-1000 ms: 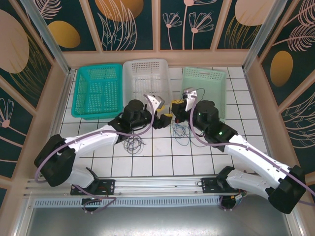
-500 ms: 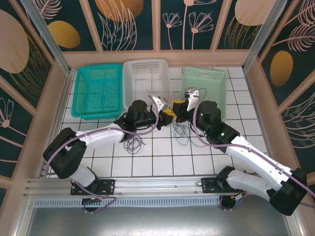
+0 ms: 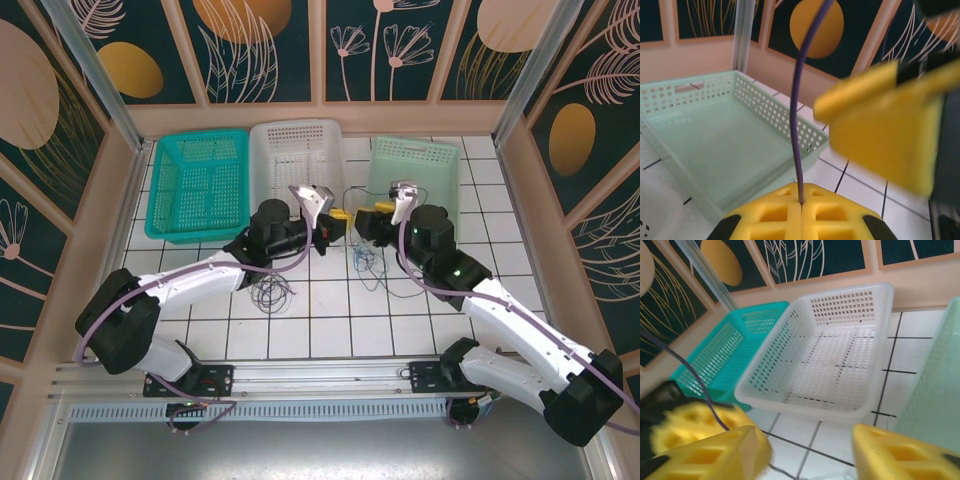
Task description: Untangle the cables
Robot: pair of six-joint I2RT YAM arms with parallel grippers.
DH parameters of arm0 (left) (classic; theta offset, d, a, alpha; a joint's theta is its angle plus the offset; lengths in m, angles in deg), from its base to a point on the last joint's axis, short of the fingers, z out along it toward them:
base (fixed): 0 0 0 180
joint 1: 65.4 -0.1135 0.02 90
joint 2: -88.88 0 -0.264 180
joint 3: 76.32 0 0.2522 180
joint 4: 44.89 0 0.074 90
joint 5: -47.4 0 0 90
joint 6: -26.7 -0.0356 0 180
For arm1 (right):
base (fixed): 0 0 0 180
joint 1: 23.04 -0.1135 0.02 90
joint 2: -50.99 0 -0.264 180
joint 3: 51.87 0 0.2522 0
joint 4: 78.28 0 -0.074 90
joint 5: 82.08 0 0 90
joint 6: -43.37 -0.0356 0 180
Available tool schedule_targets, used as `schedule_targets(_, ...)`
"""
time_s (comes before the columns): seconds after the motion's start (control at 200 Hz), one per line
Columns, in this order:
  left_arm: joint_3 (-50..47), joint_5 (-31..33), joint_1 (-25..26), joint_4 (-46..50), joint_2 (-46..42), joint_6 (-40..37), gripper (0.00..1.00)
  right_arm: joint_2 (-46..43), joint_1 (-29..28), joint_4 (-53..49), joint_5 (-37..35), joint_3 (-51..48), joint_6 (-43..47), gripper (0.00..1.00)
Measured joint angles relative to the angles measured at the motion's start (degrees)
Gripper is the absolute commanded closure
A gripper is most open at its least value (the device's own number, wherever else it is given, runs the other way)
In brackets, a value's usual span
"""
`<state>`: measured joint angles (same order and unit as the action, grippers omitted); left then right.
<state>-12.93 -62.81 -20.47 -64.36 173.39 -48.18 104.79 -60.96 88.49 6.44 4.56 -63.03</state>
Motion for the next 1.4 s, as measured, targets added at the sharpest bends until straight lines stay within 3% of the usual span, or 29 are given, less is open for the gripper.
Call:
schedule_targets(0.385,4.2,0.0,0.0,1.2,-1.4,6.3,1.0,-6.7,-0.1,-0.7,0.0,-11.5,3.2,0.31)
schedule_targets(0.786,4.2,-3.4,0.0,1.3,-1.4,11.2,1.0,-2.6,-3.1,10.4,1.2,-14.6,5.6,0.23)
schedule_targets(1.401,8.3,-5.2,0.0,2.3,-2.0,13.5,1.0,3.9,-3.1,18.1,1.5,-15.0,6.1,0.22)
